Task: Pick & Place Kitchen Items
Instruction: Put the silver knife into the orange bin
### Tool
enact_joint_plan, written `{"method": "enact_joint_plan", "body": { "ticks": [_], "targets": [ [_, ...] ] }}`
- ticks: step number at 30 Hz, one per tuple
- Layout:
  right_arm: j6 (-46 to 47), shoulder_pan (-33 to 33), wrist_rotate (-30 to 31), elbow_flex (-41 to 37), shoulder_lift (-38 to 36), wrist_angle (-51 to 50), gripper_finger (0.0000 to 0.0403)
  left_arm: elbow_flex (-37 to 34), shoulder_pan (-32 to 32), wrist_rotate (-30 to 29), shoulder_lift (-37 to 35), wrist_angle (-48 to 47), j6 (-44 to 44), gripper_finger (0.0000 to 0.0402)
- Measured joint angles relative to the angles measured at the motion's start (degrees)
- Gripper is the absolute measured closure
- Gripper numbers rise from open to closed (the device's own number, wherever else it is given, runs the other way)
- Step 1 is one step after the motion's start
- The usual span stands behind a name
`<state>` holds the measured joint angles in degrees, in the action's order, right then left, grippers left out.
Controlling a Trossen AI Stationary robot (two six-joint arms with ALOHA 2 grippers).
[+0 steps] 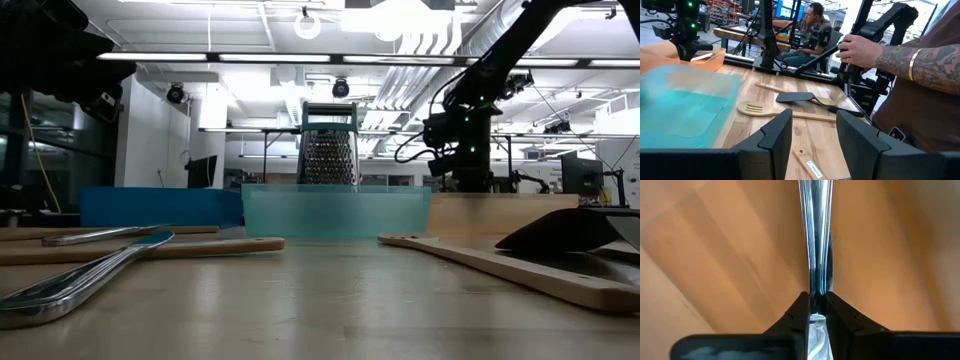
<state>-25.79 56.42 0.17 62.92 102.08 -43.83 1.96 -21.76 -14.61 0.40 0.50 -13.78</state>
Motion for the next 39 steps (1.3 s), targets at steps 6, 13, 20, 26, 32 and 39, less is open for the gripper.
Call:
{"method": "enact_joint_plan", "body": {
  "ticks": [6, 13, 20, 26, 32, 39],
  "targets": [
    [0.01, 0.0, -0.26, 0.0, 0.0, -0.49, 0.0363, 0.0, -0.01, -0.02, 0.0, 0.01, 0.0, 0.025],
    [-0.12, 0.28, -0.24, 0.0, 0.0, -0.48, 0.036, 0.0, -0.02, 0.0, 0.0, -0.01, 0.0, 0.025],
    [-0.63, 0.28, -0.56, 0.0, 0.0, -0.51, 0.0359, 0.0, -0.02, -0.02, 0.0, -0.01, 0.0, 0.025],
    [-1.08, 0.31, -2.26, 0.0, 0.0, -0.6, 0.0358, 0.0, -0.02, -0.02, 0.0, 0.0, 0.0, 0.025],
    [-1.08, 0.37, -2.26, 0.0, 0.0, -0.64, 0.035, 0.0, 0.0, 0.0, 0.0, 0.01, 0.0, 0.025],
    [-0.42, 0.37, -2.28, 0.0, 0.0, -0.61, 0.0284, 0.0, -0.01, -0.01, 0.0, 0.01, 0.0, 0.025]
  ]
}}
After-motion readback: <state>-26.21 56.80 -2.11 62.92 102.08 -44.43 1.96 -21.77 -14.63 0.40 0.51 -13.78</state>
